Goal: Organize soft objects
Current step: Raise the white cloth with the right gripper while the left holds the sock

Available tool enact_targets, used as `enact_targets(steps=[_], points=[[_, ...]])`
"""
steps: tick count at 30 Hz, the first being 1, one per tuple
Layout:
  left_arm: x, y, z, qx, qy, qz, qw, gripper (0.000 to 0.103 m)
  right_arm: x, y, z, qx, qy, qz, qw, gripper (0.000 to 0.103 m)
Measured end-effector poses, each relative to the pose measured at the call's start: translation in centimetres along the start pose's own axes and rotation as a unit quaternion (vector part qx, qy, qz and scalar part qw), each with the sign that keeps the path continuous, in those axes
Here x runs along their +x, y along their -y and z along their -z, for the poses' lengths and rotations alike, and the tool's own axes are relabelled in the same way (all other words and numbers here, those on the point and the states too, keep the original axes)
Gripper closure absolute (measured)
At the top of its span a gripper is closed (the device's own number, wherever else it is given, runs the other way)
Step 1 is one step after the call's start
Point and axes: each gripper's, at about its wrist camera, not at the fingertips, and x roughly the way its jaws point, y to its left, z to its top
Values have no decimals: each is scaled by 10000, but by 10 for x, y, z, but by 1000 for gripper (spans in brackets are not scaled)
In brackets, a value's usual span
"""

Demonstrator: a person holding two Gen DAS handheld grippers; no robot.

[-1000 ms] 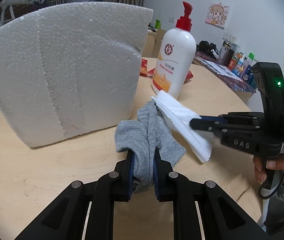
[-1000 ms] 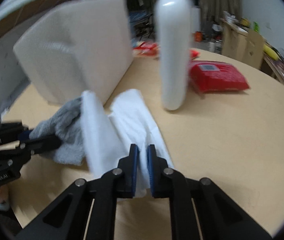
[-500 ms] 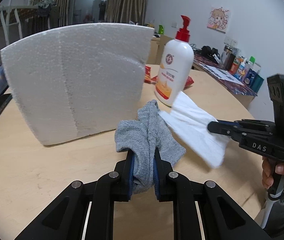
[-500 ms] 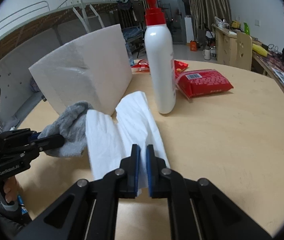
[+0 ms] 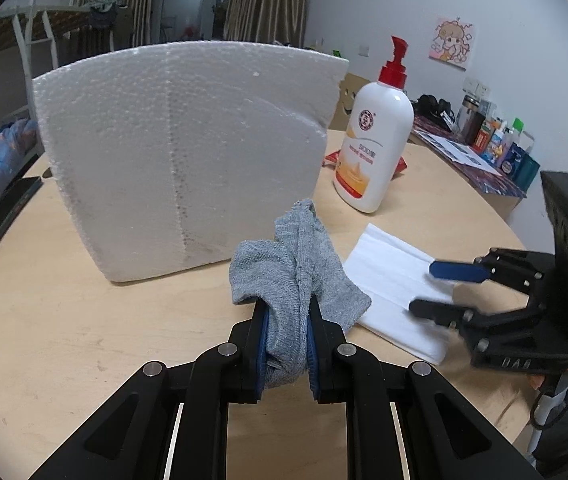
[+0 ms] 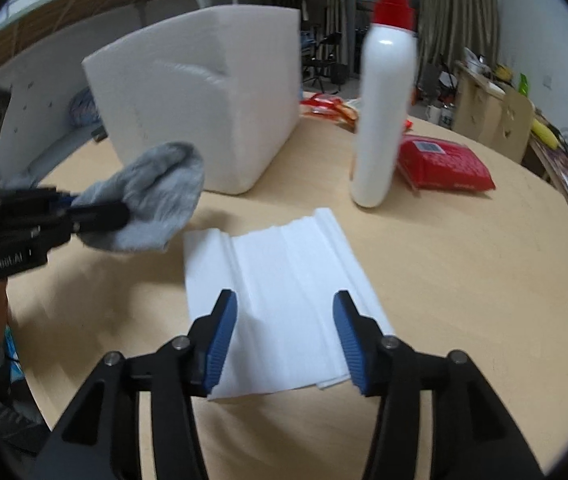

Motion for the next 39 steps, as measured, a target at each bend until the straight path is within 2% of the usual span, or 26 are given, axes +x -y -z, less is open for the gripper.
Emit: enact_targets(steps=[5,16,23,26,28,32,33,34,37,39], points=[[0,1,-2,-26,13,-29,10000,86,16,-12,2,-375,-291,156,9988,46],[3,2,0,-27,-10,73,10000,86,23,-6,1,-277,-374,75,9989,32],[0,-2,1,-28,26,87,10000,86,21,-11,2,-202,-361,152,9990,34],[-3,-2,3,-36,54,92,9999,86,16,-13,4,-188,-360,181,9990,49],[-6,-2,4,-23,80,92,9999,86,14,-16,5,-210,-345,197,9990,69],[-14,1,5,14,164,118,9998,86,9,-19,14,-131,-183,302,9993,84],[-16,1,6,18,187,121,9997,86,8,-19,16,-70,-128,356,9993,91],[-18,2,7,30,199,135,9997,86,6,-20,18,-19,-76,424,9991,95],[-25,4,11,58,249,139,9996,86,0,-18,24,217,-14,304,9993,97],[-29,4,13,49,272,153,9995,86,-5,-18,27,264,36,415,9988,97]])
